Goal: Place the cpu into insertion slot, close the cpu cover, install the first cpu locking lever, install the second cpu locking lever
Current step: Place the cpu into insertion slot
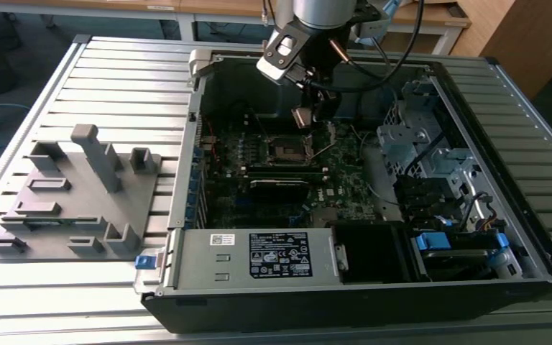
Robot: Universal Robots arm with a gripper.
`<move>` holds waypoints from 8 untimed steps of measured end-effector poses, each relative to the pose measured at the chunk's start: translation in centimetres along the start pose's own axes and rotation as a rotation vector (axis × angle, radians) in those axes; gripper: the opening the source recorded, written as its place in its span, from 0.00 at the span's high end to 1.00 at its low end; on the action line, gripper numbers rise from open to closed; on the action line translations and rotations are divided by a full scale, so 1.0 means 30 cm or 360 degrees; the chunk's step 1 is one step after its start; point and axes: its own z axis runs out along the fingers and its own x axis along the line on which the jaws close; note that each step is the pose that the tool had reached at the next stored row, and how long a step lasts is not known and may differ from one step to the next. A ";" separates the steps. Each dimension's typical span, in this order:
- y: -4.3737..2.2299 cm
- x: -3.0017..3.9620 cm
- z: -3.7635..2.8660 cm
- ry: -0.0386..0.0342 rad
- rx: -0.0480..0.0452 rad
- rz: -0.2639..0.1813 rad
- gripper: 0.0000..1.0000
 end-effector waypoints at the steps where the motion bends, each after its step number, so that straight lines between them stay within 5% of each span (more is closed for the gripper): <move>1: 0.000 0.000 0.000 0.0000 0.0000 0.0000 0.46; 8: 0.000 0.000 0.000 0.0000 0.0000 0.0000 0.46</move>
